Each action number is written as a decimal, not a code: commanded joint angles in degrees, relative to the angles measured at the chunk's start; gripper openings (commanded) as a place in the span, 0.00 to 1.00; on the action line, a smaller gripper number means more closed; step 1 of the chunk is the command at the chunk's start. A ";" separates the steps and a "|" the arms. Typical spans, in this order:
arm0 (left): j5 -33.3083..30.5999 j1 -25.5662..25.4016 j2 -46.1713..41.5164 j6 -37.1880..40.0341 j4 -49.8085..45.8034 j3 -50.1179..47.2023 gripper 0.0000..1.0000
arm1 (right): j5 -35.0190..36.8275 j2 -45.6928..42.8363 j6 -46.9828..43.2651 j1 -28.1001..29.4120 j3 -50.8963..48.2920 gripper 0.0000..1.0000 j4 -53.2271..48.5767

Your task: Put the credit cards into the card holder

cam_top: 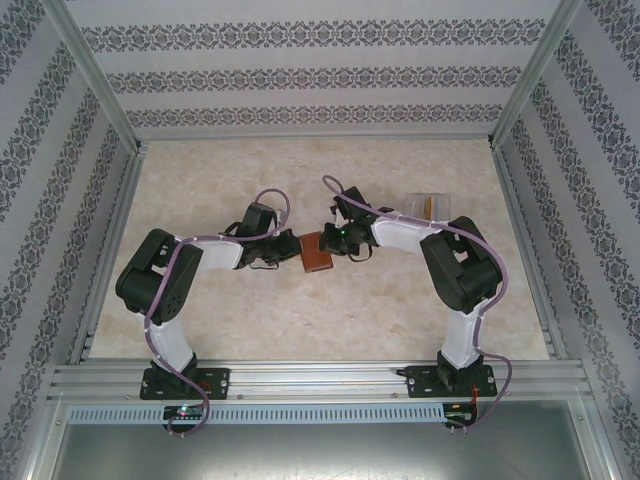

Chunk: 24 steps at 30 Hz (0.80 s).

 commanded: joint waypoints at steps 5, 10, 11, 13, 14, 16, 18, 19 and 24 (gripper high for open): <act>-1.00 0.40 1.07 2.49 -2.19 -0.40 0.08 | 6.17 -3.21 -5.65 2.15 4.31 0.23 -6.83; -0.69 0.39 1.55 3.22 -3.42 0.64 0.08 | 8.82 -1.82 -6.75 3.14 5.76 0.29 -8.48; -0.60 0.38 1.62 3.28 -3.65 0.77 0.08 | 9.99 -1.57 -7.10 3.49 6.01 0.30 -8.95; -0.56 0.34 1.83 3.32 -3.76 0.76 0.08 | 11.52 -0.98 -7.62 3.79 6.53 0.30 -9.75; -0.54 0.37 1.90 3.38 -3.80 0.80 0.08 | 11.84 -0.53 -7.78 3.95 6.80 0.30 -10.18; -0.62 0.35 2.09 3.38 -3.94 0.92 0.09 | 12.25 0.19 -8.14 4.21 7.30 0.30 -10.72; -0.27 0.34 2.49 3.52 -4.28 1.24 0.09 | 12.43 0.79 -8.50 4.39 7.92 0.30 -11.27; -0.06 0.39 2.68 3.49 -4.28 1.41 0.09 | 12.57 1.07 -8.72 4.54 8.33 0.30 -11.59; 0.26 0.28 3.57 3.41 -4.89 2.29 0.11 | 14.27 2.09 -9.19 5.19 10.15 0.24 -13.22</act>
